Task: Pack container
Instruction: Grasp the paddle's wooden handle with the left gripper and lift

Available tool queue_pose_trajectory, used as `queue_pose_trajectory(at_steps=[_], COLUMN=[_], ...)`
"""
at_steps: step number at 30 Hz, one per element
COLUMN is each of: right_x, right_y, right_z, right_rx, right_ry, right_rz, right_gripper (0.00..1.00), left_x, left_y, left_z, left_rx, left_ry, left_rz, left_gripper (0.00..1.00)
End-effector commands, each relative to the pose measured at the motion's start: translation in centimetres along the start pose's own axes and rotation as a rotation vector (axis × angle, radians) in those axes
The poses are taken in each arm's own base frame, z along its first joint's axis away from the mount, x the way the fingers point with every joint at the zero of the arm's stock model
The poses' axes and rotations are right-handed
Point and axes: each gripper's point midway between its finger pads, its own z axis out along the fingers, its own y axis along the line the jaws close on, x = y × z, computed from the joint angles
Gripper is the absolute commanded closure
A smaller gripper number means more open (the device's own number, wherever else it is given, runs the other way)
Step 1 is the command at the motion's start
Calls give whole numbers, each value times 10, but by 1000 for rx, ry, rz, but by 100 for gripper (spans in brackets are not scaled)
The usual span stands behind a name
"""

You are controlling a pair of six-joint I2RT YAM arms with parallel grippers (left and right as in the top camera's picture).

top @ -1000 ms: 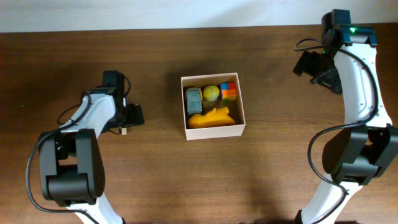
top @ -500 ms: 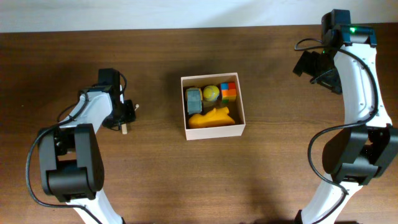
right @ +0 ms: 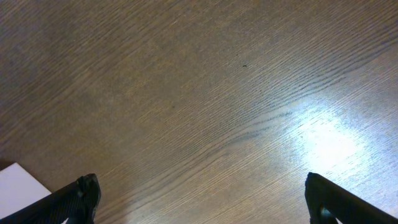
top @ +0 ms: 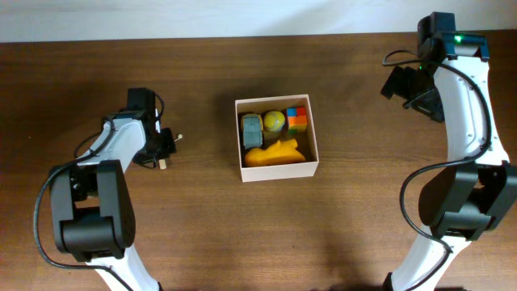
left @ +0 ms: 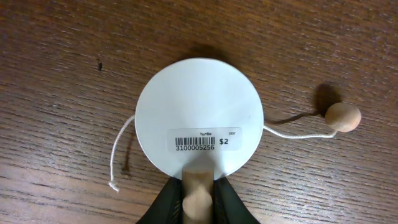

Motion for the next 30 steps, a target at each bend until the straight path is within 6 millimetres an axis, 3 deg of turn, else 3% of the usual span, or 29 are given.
queue_pose_trajectory(at_steps=[1, 6, 10, 15, 20, 25, 30], right_x=[-1, -1, -1, -1, -1, -1, -1], right_y=[-3, -3, -3, -3, -3, -3, -3], right_z=[1, 1, 1, 1, 1, 1, 1], right_rx=[13, 13, 13, 13, 13, 13, 13], right_ry=[-3, -3, -3, -3, -3, -3, -3], right_rz=[14, 14, 14, 14, 14, 14, 14], right_gripper=[1, 1, 1, 1, 1, 1, 1], left_x=[34, 19, 1, -26, -46, -52, -40], left_y=[-12, -47, -80, -122, -148, -168, -188], left_z=[34, 16, -11, -59, -106, -158, -209], left_rx=[81, 283, 478, 748, 950, 1169, 1363], left_ry=[142, 132, 90, -6, -96, -159, -235], left_rz=[-8, 68, 163, 275, 353, 417, 556], left_gripper=[92, 92, 92, 92, 93, 93, 93])
